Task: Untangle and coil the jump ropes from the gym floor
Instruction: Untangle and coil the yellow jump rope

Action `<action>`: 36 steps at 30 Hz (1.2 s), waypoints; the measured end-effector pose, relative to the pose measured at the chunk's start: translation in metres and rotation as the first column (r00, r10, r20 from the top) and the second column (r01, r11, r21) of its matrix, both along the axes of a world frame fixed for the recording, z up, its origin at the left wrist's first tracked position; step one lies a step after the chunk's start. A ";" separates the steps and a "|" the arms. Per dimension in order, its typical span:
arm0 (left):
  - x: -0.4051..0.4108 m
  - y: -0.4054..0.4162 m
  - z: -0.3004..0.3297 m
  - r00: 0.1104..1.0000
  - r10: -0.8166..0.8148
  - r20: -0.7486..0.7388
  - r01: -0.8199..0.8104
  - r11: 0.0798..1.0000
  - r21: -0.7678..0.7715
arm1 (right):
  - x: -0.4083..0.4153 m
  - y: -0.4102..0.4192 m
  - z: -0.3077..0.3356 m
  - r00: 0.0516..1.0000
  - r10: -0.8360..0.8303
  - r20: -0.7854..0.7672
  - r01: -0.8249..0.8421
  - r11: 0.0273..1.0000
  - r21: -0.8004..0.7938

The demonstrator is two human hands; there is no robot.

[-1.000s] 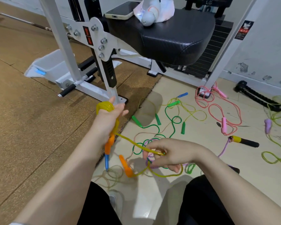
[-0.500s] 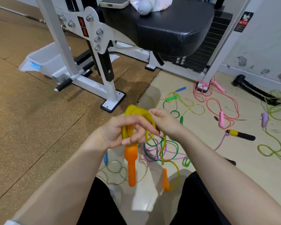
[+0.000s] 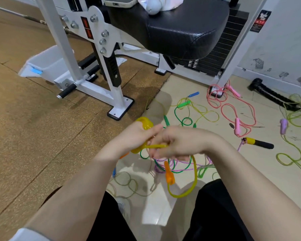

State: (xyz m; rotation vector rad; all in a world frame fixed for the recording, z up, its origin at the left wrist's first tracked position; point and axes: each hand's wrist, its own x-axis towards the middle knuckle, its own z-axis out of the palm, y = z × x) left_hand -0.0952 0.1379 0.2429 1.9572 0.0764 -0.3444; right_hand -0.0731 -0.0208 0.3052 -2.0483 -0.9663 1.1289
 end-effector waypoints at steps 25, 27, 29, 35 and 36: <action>0.007 0.007 0.003 0.918 0.373 0.133 -0.368 0.928 -0.058 | -0.034 0.020 -0.043 0.982 0.044 -0.186 -0.096 0.956 -0.277; 0.007 0.008 0.001 0.953 0.260 0.157 -0.272 0.960 0.062 | -0.030 0.014 -0.020 0.985 0.108 -0.133 -0.136 0.966 -0.219; 0.005 0.011 0.002 0.990 0.118 0.081 -0.123 0.990 0.062 | -0.017 0.005 0.001 0.997 0.080 0.022 -0.079 0.995 -0.068; -0.012 -0.005 0.016 0.901 -0.416 -0.122 0.222 0.685 -0.694 | 0.013 -0.015 0.007 0.844 -0.271 -0.463 0.475 0.777 0.412; -0.012 -0.005 0.015 0.866 -0.487 -0.115 0.235 0.599 -0.765 | 0.016 -0.014 0.000 0.818 -0.333 -0.470 0.538 0.730 0.421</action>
